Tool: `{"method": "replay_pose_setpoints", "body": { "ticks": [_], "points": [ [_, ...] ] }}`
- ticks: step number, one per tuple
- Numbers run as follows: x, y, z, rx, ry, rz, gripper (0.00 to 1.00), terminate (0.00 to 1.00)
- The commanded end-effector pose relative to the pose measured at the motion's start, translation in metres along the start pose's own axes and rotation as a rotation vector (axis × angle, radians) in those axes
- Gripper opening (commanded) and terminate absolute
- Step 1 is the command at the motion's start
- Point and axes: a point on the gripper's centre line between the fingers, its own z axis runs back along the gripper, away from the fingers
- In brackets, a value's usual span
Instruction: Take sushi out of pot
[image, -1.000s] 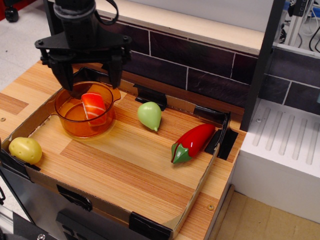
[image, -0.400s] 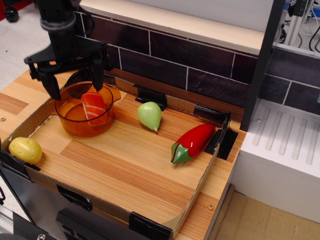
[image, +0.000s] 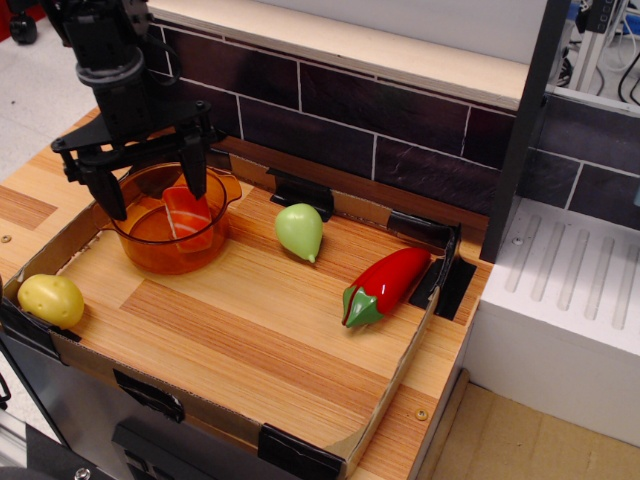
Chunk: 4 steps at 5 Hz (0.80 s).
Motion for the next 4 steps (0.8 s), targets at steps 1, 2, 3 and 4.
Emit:
{"method": "replay_pose_setpoints", "body": {
  "ticks": [1,2,3,4],
  "points": [
    [0.007,-0.001,-0.001,-0.024,-0.037,0.021,1.00,0.00],
    [0.009,-0.001,-0.010,0.004,-0.044,0.021,1.00,0.00],
    [0.012,0.000,-0.015,0.017,-0.046,0.028,1.00,0.00],
    [0.013,-0.001,-0.014,0.011,-0.051,0.028,0.00,0.00]
  ]
}}
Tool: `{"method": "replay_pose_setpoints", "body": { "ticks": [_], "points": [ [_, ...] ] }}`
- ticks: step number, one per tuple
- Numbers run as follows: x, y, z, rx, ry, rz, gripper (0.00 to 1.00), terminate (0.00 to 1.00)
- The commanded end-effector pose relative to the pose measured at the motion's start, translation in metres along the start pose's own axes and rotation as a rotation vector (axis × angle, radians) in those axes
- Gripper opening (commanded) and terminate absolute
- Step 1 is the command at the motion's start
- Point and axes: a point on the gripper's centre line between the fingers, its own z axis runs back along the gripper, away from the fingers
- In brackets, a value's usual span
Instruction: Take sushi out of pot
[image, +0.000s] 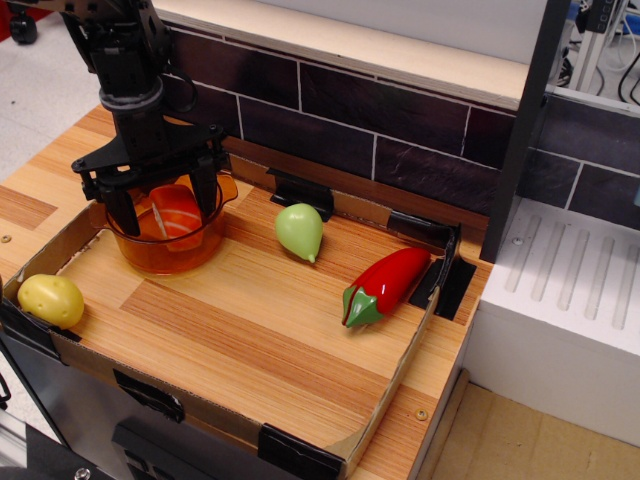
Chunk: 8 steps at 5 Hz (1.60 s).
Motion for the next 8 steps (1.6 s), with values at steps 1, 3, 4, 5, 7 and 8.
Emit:
{"method": "replay_pose_setpoints", "body": {
  "ticks": [1,3,4,5,7,8],
  "points": [
    [0.008,-0.002,0.013,-0.029,-0.047,0.001,0.00,0.00],
    [0.009,-0.003,0.072,-0.091,-0.152,0.045,0.00,0.00],
    [-0.002,-0.002,0.114,-0.165,-0.184,0.092,0.00,0.00],
    [-0.036,-0.001,0.128,-0.172,-0.134,-0.034,0.00,0.00],
    [-0.093,0.001,0.073,0.003,-0.086,-0.391,0.00,0.00],
    [-0.099,-0.007,0.054,0.051,-0.075,-0.423,0.00,0.00]
  ]
}}
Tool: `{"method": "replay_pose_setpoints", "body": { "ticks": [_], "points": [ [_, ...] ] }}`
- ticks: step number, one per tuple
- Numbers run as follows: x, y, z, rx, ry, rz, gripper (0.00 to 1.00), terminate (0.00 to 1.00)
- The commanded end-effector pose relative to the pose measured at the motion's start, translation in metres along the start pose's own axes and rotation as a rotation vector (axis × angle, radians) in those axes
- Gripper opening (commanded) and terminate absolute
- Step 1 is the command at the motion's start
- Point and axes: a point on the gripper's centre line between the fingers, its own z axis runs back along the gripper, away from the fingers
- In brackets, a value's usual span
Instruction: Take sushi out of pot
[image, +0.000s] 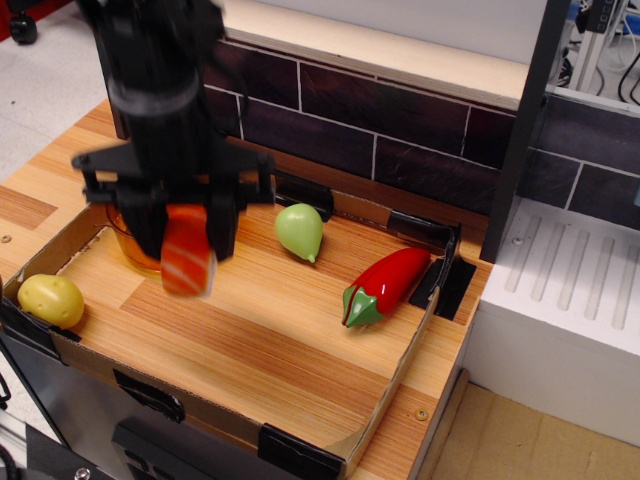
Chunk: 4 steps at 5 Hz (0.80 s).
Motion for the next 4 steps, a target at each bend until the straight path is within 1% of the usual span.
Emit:
{"method": "replay_pose_setpoints", "body": {
  "ticks": [1,2,3,4],
  "points": [
    [-0.009,-0.015,-0.034,0.036,-0.040,-0.086,0.00,0.00],
    [-0.011,-0.021,-0.045,0.033,-0.021,-0.101,0.00,0.00],
    [-0.017,-0.023,-0.050,0.027,0.005,-0.111,0.00,0.00],
    [-0.019,-0.021,-0.049,0.034,0.004,-0.103,1.00,0.00]
  ]
}}
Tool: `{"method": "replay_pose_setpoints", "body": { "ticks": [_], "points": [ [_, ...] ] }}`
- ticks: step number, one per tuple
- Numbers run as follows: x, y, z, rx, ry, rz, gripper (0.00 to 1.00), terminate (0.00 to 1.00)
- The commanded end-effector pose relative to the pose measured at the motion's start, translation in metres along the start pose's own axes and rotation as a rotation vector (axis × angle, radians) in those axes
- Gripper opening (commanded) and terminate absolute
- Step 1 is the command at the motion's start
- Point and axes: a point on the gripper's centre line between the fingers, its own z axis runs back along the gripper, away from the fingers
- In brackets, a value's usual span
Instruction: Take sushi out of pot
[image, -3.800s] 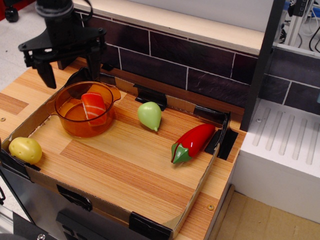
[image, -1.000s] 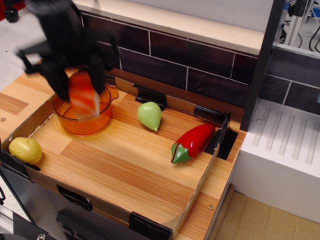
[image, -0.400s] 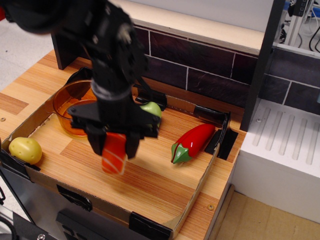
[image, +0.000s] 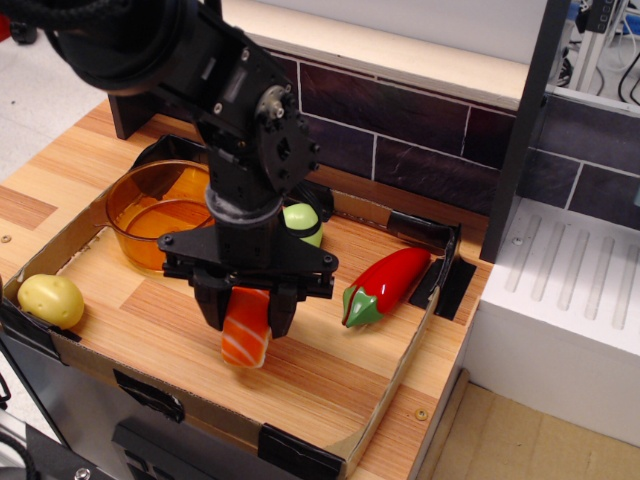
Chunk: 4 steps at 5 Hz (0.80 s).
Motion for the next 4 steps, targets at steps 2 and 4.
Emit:
{"method": "replay_pose_setpoints", "body": {
  "ticks": [2,4],
  "points": [
    [0.004,0.026,0.034,-0.063,-0.069,0.063,1.00,0.00],
    [0.021,0.044,0.113,-0.134,-0.102,0.170,1.00,0.00]
  ]
}}
